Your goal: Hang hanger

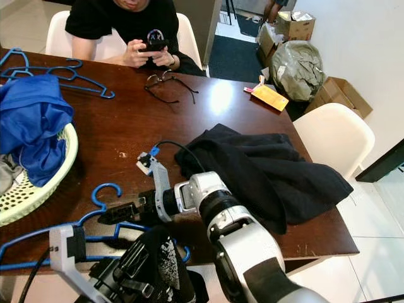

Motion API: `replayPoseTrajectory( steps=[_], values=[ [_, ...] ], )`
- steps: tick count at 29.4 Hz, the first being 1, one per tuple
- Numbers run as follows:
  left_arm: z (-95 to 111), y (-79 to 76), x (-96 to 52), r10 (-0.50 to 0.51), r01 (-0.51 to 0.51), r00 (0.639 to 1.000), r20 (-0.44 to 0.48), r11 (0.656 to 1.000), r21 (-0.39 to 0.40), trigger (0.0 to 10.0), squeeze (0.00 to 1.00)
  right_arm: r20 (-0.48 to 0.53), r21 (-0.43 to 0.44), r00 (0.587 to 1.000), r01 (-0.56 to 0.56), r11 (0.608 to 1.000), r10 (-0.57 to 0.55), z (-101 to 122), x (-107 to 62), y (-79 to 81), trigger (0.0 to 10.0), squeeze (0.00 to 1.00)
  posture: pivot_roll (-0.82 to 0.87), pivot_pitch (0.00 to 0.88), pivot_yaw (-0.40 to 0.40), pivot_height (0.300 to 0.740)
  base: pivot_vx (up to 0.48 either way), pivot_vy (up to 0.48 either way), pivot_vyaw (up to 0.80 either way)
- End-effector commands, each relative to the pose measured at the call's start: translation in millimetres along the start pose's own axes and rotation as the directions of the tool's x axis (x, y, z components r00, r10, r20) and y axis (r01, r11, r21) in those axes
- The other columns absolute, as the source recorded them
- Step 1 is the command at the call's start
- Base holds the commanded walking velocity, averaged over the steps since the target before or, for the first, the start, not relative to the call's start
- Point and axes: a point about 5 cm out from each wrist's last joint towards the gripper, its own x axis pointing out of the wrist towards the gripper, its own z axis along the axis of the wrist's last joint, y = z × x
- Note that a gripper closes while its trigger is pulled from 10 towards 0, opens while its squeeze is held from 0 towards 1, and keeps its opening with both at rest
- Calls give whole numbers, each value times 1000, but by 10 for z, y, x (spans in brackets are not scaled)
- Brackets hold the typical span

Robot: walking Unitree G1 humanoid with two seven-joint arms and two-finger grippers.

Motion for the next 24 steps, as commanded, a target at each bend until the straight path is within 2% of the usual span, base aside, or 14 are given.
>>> replayPoseTrajectory(
  steps=[1,5,7,8,10,12,13,14,17,19,20,22,23,24],
  values=[
    [67,-101,2,-43,43,998,48,999,-3,10000,0,-318,176,936,217,960,-153,-791,131,-346,10000,0,244,162,-249,735,0,0,0],
    [71,-96,0,-34,33,998,49,999,5,10000,0,-319,159,932,230,960,-171,-803,128,-367,10000,0,247,162,-247,735,0,0,0],
    [78,-73,-11,11,-12,999,45,999,42,10000,0,-308,156,933,243,957,-186,-799,118,-384,10000,0,244,158,-237,735,0,0,0],
    [157,41,-95,168,-175,983,69,976,128,10000,0,-268,155,939,265,952,-217,-746,70,-416,10000,0,251,161,-227,735,0,0,0],
    [157,41,-95,168,-175,983,69,976,128,10000,0,-268,155,939,265,952,-217,-746,70,-416,10000,0,251,161,-227,735,0,0,0],
    [323,227,-361,410,-433,901,143,869,239,10000,0,-201,155,942,303,940,-270,-644,-30,-469,10000,0,276,164,-223,735,0,0,0],
    [366,269,-459,469,-497,868,164,828,260,10000,0,-184,153,941,313,938,-284,-617,-61,-484,10000,0,276,164,-223,735,0,0,0],
    [374,290,-551,511,-536,844,164,798,275,10000,0,-176,148,940,318,937,-291,-601,-77,-491,10000,0,285,165,-219,735,0,0,0],
    [371,301,-627,545,-567,823,158,771,290,10000,0,-173,141,940,319,937,-294,-589,-89,-494,10000,0,285,165,-219,735,0,0,0],
    [322,334,-739,616,-625,775,140,714,317,10000,0,-170,128,937,328,936,-305,-589,-88,-503,10000,0,296,165,-215,735,0,0,0],
    [322,334,-739,616,-625,775,140,714,317,10000,0,-170,128,937,328,936,-305,-589,-88,-503,10000,0,296,165,-215,735,0,0,0],
    [339,408,-822,679,-687,715,166,638,347,10000,0,-172,118,935,333,935,-311,-598,-75,-507,10000,0,298,164,-217,735,0,0,0],
    [339,408,-822,679,-687,715,166,638,347,10000,0,-172,118,935,333,935,-311,-598,-75,-507,10000,0,298,164,-217,735,0,0,0],
    [433,518,-874,717,-733,661,222,553,396,10000,0,-175,116,934,334,936,-311,-612,-62,-509,10000,0,294,161,-220,735,0,0,0]
  ],
)
